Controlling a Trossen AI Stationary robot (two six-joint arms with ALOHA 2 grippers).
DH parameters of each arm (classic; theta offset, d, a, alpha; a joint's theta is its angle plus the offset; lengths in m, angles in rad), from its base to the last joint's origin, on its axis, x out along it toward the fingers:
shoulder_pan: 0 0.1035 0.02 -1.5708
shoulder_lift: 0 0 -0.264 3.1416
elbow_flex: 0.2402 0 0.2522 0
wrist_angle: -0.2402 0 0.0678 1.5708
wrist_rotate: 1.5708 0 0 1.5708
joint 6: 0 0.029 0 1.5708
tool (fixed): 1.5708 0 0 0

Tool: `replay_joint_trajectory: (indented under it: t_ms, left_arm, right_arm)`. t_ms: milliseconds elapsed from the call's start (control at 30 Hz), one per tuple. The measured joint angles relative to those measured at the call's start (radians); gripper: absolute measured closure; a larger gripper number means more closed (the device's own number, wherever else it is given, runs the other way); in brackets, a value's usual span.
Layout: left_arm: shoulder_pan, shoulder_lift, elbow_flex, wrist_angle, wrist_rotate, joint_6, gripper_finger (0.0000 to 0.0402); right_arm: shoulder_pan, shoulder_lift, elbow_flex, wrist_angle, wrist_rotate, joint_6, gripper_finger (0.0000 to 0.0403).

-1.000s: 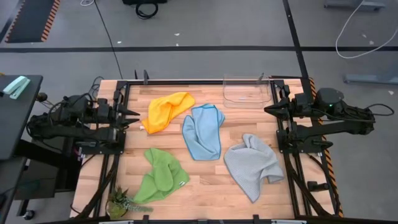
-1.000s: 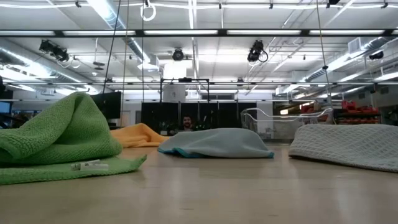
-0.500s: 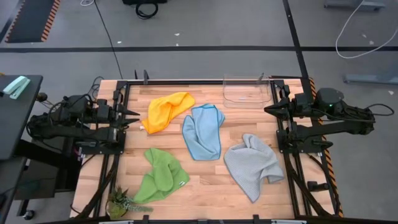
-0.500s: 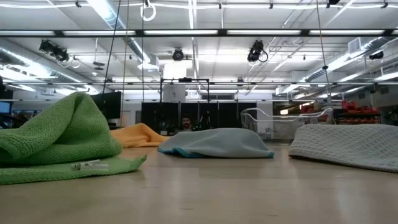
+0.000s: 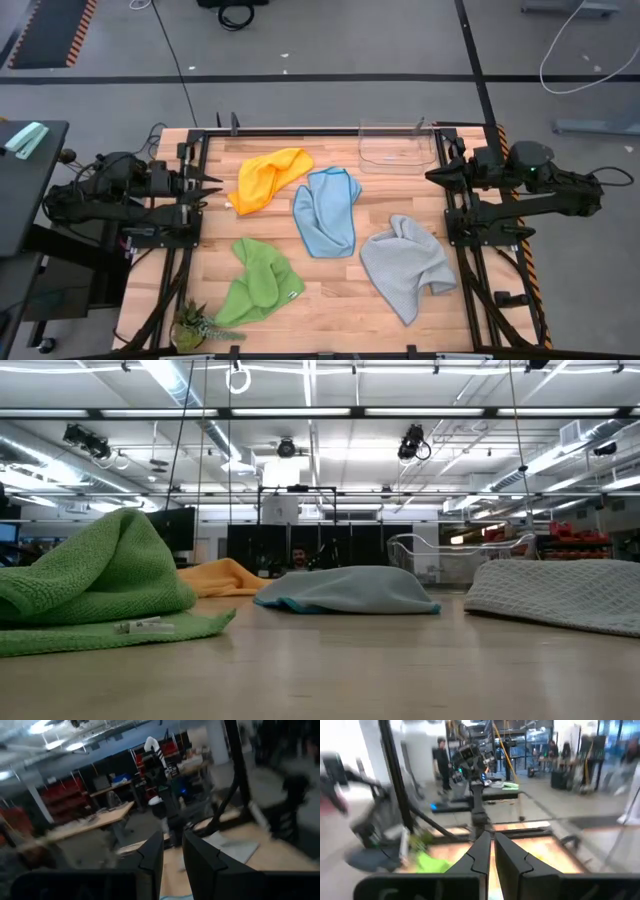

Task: Fold microfiber towels
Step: Fold the blue microfiber cloth

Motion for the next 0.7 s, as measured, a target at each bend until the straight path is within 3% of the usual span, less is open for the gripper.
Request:
replay_joint_trajectory:
  t_ms: [100, 300, 700]
  left_arm:
    - [0.000, 0.000, 0.000, 0.007, 0.000, -0.284, 0.0316]
    - [0.000, 0.000, 0.000, 0.061, 0.001, -0.746, 0.0311]
    - [0.000, 0.000, 0.000, 0.074, 0.000, -0.806, 0.0318]
  right_arm:
    - [-0.001, 0.001, 0.000, 0.021, 0.000, 0.279, 0.0369]
    - [-0.004, 0.012, 0.000, 0.076, 0.000, 0.555, 0.0369]
    - [-0.004, 0.039, 0.000, 0.093, 0.026, 0.564, 0.0369]
